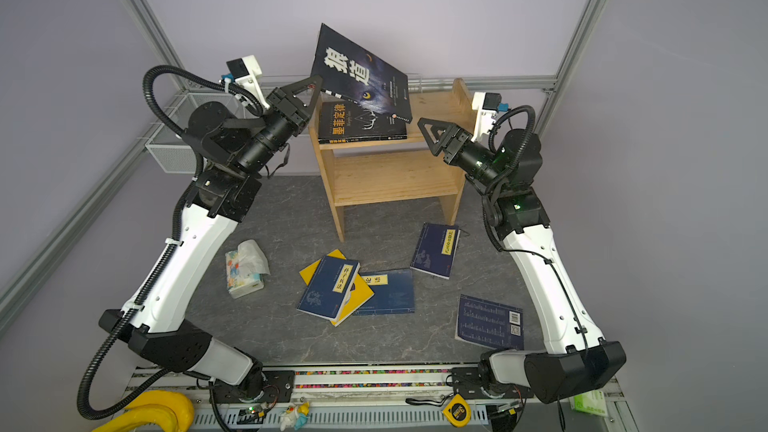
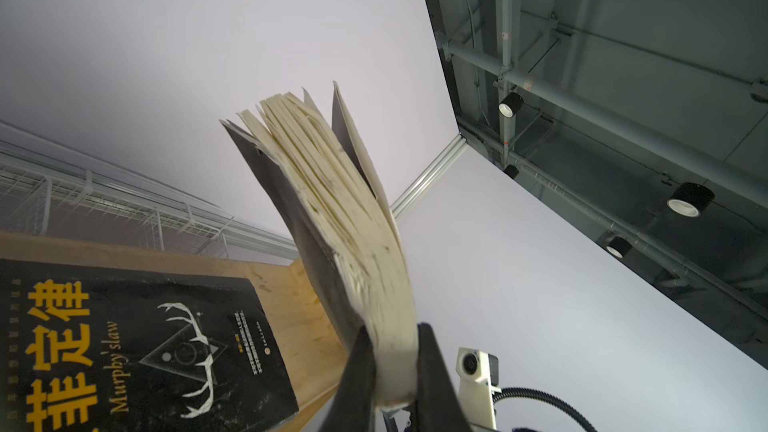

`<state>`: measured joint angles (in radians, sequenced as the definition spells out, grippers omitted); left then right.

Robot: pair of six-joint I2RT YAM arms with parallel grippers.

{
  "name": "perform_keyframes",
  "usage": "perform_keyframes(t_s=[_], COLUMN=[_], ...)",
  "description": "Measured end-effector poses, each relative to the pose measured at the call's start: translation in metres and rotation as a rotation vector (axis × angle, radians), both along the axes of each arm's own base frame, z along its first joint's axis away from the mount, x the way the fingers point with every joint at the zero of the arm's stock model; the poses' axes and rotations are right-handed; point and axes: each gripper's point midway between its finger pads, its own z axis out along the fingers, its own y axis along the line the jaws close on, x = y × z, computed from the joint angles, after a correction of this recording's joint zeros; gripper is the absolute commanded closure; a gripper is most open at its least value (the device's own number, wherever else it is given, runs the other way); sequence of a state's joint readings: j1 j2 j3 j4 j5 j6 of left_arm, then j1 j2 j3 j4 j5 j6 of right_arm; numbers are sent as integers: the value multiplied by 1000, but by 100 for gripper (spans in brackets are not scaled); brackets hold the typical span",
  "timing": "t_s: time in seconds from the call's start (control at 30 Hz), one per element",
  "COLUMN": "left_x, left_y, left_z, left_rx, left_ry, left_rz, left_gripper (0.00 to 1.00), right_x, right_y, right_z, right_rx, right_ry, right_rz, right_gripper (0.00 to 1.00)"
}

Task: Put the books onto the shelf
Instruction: 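Lower the wolf-eye book onto the black book on the top shelf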

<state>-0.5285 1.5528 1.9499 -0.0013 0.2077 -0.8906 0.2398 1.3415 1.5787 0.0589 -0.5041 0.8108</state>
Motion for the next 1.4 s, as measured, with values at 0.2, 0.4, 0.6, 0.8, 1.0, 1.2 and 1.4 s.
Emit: perform_keyframes(t_s=[0.2, 0.4, 0.6, 0.8, 1.0, 1.2, 1.4], left_x=[25, 40, 46, 55, 59, 53, 53], left_y=[-12, -13, -11, -16, -19, -14, -6], left_z=[-9, -20, -28, -51, -66, -69, -68], left_rx=[-30, -33, -25, 4, 25, 27, 6], left_ry=[38, 68, 81, 122, 149, 154, 165], left_rz=[54, 107, 140, 143, 145, 146, 146], left_gripper=[100, 100, 100, 100, 100, 100, 100], right_x=[26, 53, 77, 91, 95, 100, 107], right_y=[-2, 1, 5, 9, 14, 27, 42], right_z=[2, -12, -27, -31, -19, -21, -45], right_rx=[-65, -112, -137, -140, -150, -173, -227], right_ry=[-11, 11, 46, 53, 28, 41, 101], right_rz=[-102, -170, -195, -195, -174, -130, -104], right_gripper=[21, 24, 29, 33, 42, 46, 46])
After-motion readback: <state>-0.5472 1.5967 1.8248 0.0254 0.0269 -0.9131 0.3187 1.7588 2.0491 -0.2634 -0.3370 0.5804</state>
